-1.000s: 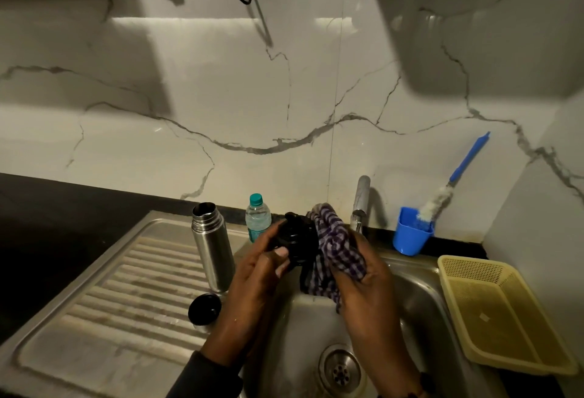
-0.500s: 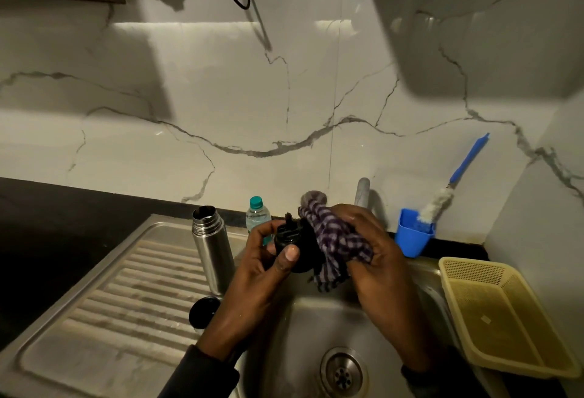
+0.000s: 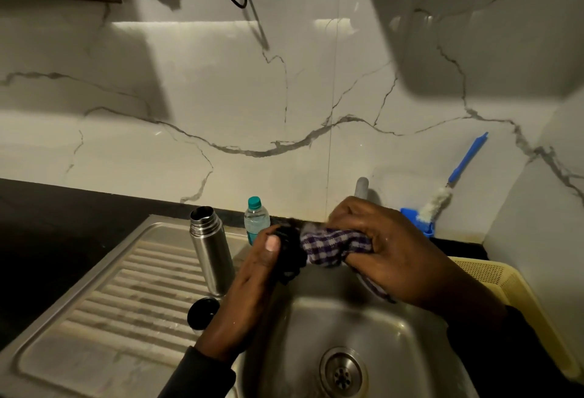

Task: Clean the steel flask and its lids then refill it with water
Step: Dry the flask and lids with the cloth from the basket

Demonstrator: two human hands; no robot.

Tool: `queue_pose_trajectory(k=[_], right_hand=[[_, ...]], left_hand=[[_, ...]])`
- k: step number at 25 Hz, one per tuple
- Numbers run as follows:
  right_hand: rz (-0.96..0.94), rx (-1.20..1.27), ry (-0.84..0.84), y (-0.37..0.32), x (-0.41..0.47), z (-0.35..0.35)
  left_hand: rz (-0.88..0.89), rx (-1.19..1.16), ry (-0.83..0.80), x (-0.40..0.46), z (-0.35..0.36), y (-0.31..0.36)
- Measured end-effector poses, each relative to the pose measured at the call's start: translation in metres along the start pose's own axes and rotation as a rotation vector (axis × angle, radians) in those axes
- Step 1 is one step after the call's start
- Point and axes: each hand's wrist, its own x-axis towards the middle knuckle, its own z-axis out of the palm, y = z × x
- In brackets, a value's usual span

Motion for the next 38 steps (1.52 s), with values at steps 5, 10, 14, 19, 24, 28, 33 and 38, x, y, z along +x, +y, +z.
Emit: queue_pose_trajectory(k=[5, 10, 14, 19, 24, 28, 33, 38], right_hand=[[0.096, 0.307, 0.334, 0.004, -0.015, 0.009], [-0.138, 0.091, 0.262, -0.015, -0.01, 0.032], [0.113, 0.14, 0.385, 0.009, -0.021, 0.045], [0.159, 0.761, 0.476, -0.009, 0.001, 0.039], [0.115, 0.555, 0.504, -0.019, 0.003, 0.049], [0.019, 0.417, 0.516, -0.017, -0.007, 0.061], [0.04, 0.232, 0.564, -0.015, 0.002, 0.061], [0.434, 0.948, 0.319, -0.005, 0.005, 0.027]], left_hand=[[0.125, 0.17, 0.098, 0.012, -0.013, 0.015], [0.222, 0.186, 0.109, 0.012, 0.003, 0.015], [0.192, 0.094, 0.092, 0.011, -0.005, 0.029], [0.052, -0.005, -0.039, 0.008, 0.011, 0.023], [0.177, 0.239, 0.056, 0.018, 0.001, 0.019], [0.136, 0.031, 0.112, 0.024, -0.004, 0.015], [0.08, -0.025, -0.029, 0.019, 0.002, 0.013], [0.15, -0.025, -0.135, 0.015, -0.001, 0.015]])
